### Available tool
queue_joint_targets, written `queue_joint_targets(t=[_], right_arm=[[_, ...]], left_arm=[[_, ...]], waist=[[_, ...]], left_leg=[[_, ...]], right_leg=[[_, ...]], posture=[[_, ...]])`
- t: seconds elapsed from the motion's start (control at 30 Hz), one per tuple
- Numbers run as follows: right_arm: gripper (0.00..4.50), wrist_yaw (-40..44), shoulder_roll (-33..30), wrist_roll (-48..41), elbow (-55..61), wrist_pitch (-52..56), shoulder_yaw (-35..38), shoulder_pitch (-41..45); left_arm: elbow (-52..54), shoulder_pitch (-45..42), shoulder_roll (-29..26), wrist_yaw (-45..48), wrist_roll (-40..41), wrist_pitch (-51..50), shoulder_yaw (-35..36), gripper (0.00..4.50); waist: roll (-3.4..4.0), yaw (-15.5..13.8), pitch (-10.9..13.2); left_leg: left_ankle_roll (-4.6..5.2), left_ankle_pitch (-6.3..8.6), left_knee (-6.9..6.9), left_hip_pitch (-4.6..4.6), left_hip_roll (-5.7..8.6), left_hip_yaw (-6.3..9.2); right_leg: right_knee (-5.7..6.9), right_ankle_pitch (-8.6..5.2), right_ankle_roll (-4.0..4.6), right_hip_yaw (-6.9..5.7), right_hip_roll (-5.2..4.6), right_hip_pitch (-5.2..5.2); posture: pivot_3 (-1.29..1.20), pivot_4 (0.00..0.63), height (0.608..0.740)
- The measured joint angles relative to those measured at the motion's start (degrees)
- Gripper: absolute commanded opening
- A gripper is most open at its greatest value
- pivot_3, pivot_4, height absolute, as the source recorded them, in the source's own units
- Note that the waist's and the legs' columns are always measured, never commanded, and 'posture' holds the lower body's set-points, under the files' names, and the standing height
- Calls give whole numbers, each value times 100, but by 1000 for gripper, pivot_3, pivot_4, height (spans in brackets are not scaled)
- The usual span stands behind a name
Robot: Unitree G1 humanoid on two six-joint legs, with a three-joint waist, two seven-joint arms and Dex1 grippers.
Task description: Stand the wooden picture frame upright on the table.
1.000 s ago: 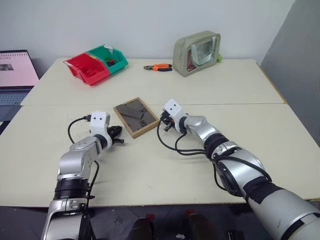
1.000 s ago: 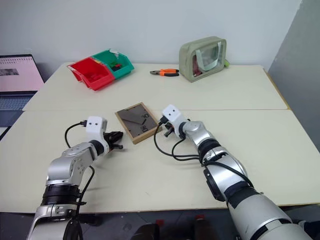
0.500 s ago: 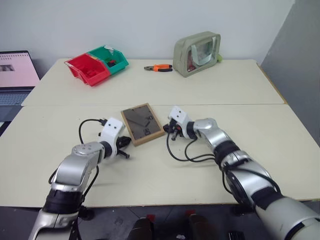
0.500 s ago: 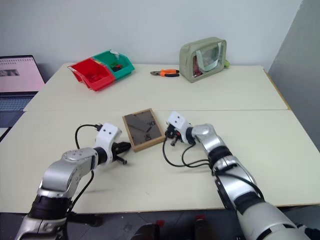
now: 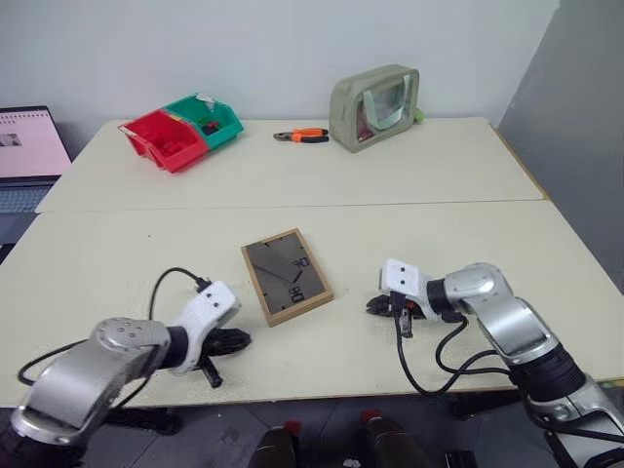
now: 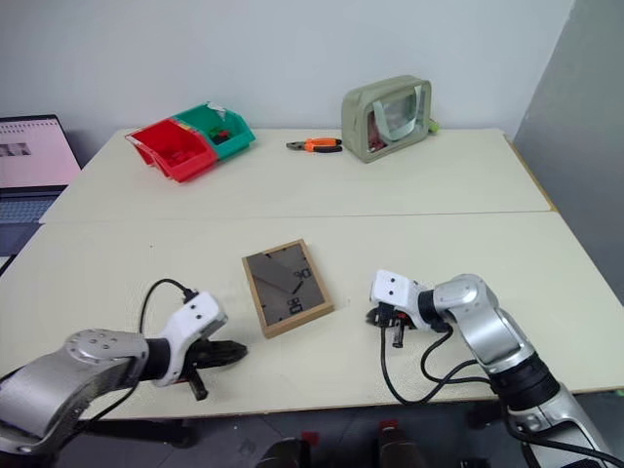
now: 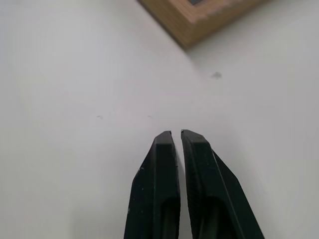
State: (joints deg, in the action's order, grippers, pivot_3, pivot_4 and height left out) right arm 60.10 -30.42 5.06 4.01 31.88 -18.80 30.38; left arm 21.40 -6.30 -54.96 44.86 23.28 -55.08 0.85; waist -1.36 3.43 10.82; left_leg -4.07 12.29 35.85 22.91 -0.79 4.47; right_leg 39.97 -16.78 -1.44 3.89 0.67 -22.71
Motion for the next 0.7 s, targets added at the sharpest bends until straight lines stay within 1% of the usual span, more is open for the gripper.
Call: queue_joint_targets(t=[0.03, 0.1, 0.2, 0.27, 0.4, 0.5, 0.7], right_arm=[[301, -233, 104, 56, -232, -55, 33, 82], [301, -735, 503, 90, -845, -199, 140, 390], [301, -1467, 1195, 126, -1827, -561, 190, 983], [301, -1801, 1508, 172, -2362, -834, 184, 1273], [301, -2022, 1825, 181, -2938, -1021, 163, 1395], [301, -1784, 1849, 138, -2603, -870, 7, 1250], [301, -1271, 1258, 38, -1163, -214, -156, 531]], left_arm=[[-450, -226, 10, -21, -154, 243, -46, 367], [-1403, -854, 285, -184, -471, 596, -175, 367], [-2411, -1735, 935, -440, -919, 1132, -487, 367], [-2769, -2060, 1249, -531, -1125, 1440, -683, 367], [-3043, -2316, 1636, -573, -1352, 1603, -799, 367], [-3089, -2438, 1900, -615, -1520, 1580, -845, 367], [-2858, -2520, 2110, -460, -1664, 1395, -1015, 367]], waist=[[0, -1, 0], [0, -1, 0], [0, -13, 0], [-3, -66, -2], [3, -189, -10], [7, -215, -12], [7, -233, -14]], left_leg=[[1, 0, 0, -12, -5, 5], [5, -3, 1, -26, -5, 6], [4, -3, 6, -19, 0, 6], [3, -2, 9, -9, 9, 13], [3, -2, 10, -6, 13, 20], [4, -3, 18, -6, 23, 27], [4, -2, 17, -1, 27, 34]], right_leg=[[-1, 0, 3, -2, 9, 15], [-1, 0, 5, -4, 26, 33], [-4, 5, -3, -3, 23, 36], [-6, 27, 14, -9, 9, 36], [-7, 24, 9, -16, -20, 42], [-9, 24, -5, -21, -32, 51], [-14, 18, -15, -27, -36, 55]], posture=[[0, 150, 740], [0, 150, 740], [0, 150, 740], [0, 150, 740], [0, 150, 740], [0, 150, 740], [0, 150, 740]])
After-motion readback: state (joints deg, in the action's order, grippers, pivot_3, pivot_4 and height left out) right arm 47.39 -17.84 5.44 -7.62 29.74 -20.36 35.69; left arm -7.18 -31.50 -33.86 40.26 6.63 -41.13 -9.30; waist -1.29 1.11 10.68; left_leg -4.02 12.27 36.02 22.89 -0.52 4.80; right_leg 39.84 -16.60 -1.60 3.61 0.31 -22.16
